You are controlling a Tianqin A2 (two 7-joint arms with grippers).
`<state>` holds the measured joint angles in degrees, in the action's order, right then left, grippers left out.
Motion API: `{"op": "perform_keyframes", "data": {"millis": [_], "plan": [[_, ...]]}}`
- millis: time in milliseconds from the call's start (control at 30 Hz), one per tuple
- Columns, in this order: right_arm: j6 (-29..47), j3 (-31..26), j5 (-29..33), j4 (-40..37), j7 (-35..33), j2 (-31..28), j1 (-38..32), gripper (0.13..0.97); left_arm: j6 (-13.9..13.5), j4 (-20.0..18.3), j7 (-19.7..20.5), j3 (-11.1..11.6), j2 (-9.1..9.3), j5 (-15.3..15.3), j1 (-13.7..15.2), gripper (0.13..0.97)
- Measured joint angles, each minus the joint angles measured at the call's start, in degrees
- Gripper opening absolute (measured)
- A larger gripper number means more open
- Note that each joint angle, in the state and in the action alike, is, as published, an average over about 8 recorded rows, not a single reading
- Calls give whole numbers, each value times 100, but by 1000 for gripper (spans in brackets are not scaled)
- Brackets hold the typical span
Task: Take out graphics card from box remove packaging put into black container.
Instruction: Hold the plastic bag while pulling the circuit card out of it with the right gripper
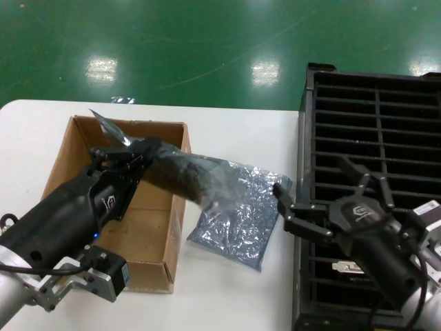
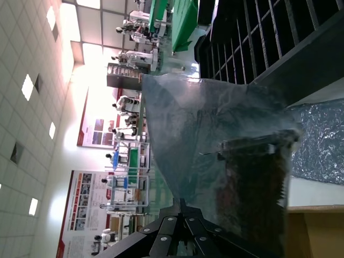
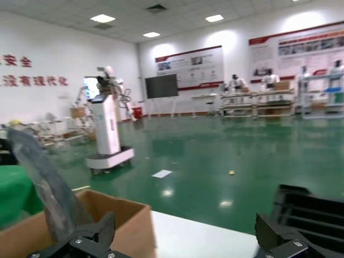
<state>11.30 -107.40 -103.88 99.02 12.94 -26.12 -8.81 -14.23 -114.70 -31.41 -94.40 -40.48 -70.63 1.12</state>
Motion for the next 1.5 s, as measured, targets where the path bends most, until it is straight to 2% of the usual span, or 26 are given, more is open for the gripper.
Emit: {"op": "perform_keyframes", "data": {"millis": [200, 467, 600, 867, 900, 1167, 1267, 1367, 1500], "plan": [[83, -269, 68, -119, 375, -127, -333, 866, 0, 0, 0, 0, 0, 0, 0, 138], [64, -518, 278, -219, 626, -178, -581, 718, 0, 0, 0, 0, 0, 0, 0, 138], [30, -630, 410, -229, 710, -165, -634, 718, 0, 0, 0, 0, 0, 0, 0, 138], [-60, -850, 973, -205, 1126, -155, -718, 506, 0, 0, 0, 0, 0, 0, 0, 138], [-47, -854, 1083, -190, 1202, -151, -713, 506, 0, 0, 0, 0, 0, 0, 0, 138], [304, -630, 2006, 53, 1760, -74, -479, 316, 0, 0, 0, 0, 0, 0, 0, 138], [479, -487, 2256, 203, 1888, -57, -337, 285, 0, 0, 0, 0, 0, 0, 0, 138], [646, -377, 2358, 373, 1925, -85, -191, 238, 0, 0, 0, 0, 0, 0, 0, 138], [870, -320, 2179, 594, 1743, -177, -8, 192, 0, 0, 0, 0, 0, 0, 0, 138]]}}
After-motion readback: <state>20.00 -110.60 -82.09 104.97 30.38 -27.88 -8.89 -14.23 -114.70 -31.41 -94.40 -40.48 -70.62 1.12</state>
